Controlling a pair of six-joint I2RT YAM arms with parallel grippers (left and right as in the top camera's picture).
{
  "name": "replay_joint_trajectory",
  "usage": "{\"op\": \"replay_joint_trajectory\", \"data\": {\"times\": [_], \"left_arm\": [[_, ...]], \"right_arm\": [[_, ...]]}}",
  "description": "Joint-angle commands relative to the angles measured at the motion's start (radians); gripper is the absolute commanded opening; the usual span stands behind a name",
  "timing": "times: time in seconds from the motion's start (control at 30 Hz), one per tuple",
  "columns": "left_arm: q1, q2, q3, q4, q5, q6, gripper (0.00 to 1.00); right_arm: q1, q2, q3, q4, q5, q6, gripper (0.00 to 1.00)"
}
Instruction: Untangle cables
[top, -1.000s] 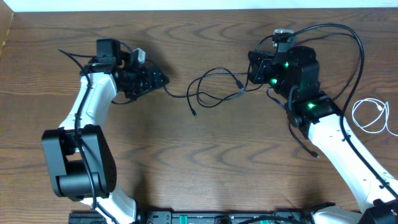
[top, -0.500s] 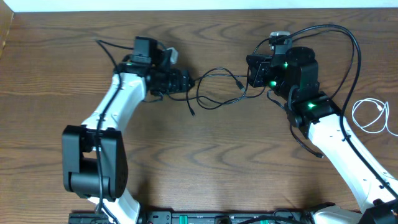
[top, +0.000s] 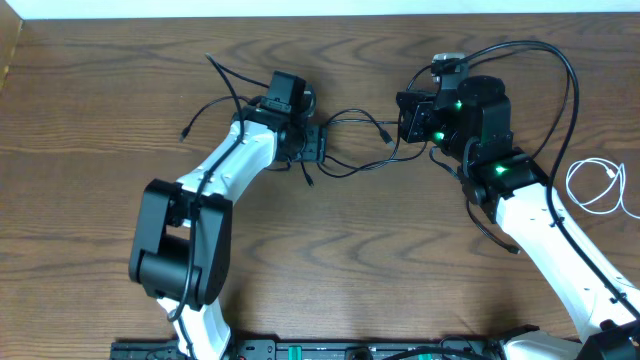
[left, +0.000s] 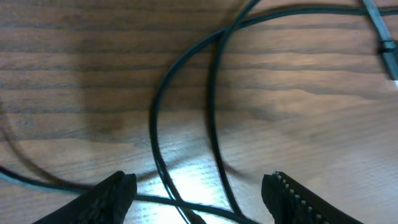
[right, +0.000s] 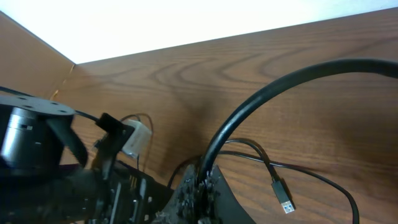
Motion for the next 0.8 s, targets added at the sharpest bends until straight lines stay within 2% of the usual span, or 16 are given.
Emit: {"op": "replay_joint_trajectory", "data": {"times": [0.0, 0.37, 0.6, 0.77], "left_arm": [[-0.004, 0.048, 0.0, 0.012, -0.049, 0.006, 0.71], [-0.032, 0.087, 0.0, 0.042, -0.06, 0.027, 0.71], [-0.051, 0.088, -0.008, 0.043, -0.19, 0.029, 0.71], [-0.054, 0.088, -0.033, 0.079, -0.223, 0.063, 0.71]], "right_arm": [[-0.002, -0.023, 0.0, 0.0, -0.006, -0.014, 0.01], [-0.002, -0.023, 0.0, -0.013, -0.006, -0.014, 0.01], [-0.002, -0.023, 0.0, -0.012, -0.006, -0.014, 0.01], [-0.004, -0.023, 0.0, -0.012, -0.006, -0.014, 0.01]]}}
